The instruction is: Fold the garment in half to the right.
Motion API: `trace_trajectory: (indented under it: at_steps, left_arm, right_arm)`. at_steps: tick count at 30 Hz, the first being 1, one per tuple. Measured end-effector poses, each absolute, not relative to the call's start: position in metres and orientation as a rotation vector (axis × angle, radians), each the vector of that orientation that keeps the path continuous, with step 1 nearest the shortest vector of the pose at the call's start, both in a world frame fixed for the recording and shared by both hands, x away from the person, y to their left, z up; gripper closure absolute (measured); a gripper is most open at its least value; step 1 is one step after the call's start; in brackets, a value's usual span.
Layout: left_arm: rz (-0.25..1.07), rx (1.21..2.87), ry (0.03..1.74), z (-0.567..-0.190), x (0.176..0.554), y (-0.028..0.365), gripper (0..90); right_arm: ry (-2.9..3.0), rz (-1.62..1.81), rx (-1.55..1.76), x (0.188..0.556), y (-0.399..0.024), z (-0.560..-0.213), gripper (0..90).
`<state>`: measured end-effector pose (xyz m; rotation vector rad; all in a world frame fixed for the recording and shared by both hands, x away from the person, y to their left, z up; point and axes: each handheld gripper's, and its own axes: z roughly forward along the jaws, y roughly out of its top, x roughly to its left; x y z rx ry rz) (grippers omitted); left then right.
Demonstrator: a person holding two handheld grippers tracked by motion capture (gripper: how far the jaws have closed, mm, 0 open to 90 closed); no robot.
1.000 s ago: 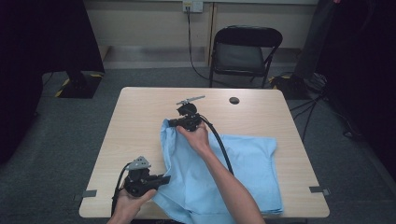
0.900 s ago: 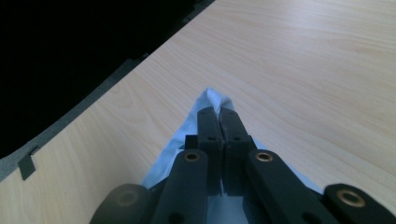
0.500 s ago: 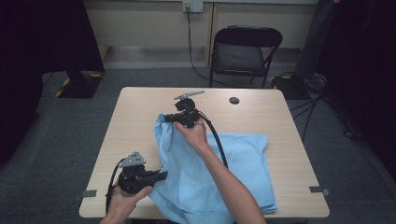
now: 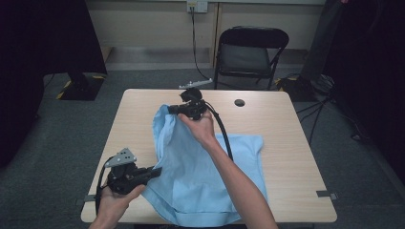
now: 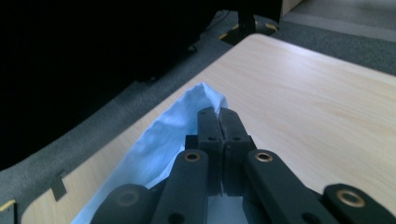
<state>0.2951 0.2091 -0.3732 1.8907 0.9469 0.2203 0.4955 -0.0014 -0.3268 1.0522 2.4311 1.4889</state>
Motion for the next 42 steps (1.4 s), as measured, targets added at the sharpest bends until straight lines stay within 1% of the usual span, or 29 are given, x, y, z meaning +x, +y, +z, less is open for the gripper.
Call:
trace_trajectory:
  at_steps: [4,11,15,16,19,21,24,28,34,42]
  left_arm:
    - [0.250,1.870,0.948,-0.366,0.292,0.213,86.2]
    - [0.263,1.831,0.944,-0.351,0.289,0.224,86.2]
    - [0.285,1.838,0.936,-0.336,0.288,0.232,86.2]
    - [0.307,1.834,0.931,-0.331,0.287,0.235,86.2]
    - [0.335,1.813,0.923,-0.321,0.284,0.242,86.2]
    - [0.337,1.813,0.914,-0.322,0.283,0.240,86.3]
    - [0.302,1.821,0.903,-0.332,0.287,0.228,86.2]
    - [0.250,1.842,0.881,-0.346,0.295,0.207,86.2]
    - [0.189,1.870,0.848,-0.358,0.307,0.174,86.2]
    - [0.122,1.910,0.804,-0.366,0.319,0.132,86.0]
  right_arm:
    - [2.415,1.512,1.037,0.495,-0.003,-0.312,88.9]
    - [2.401,1.539,0.997,0.492,0.005,-0.289,89.0]
    - [2.382,1.577,0.994,0.491,0.008,-0.276,89.0]
    - [2.377,1.590,0.990,0.490,0.008,-0.273,89.0]
    - [2.355,1.617,0.968,0.487,0.005,-0.264,89.0]
    - [2.354,1.624,0.965,0.486,0.001,-0.262,89.0]
    - [2.357,1.615,0.972,0.487,-0.002,-0.270,89.1]
    - [2.372,1.591,1.004,0.492,-0.007,-0.288,89.1]
    - [2.369,1.622,1.049,0.498,-0.022,-0.311,89.0]
    - [2.344,1.631,1.080,0.498,-0.048,-0.318,89.0]
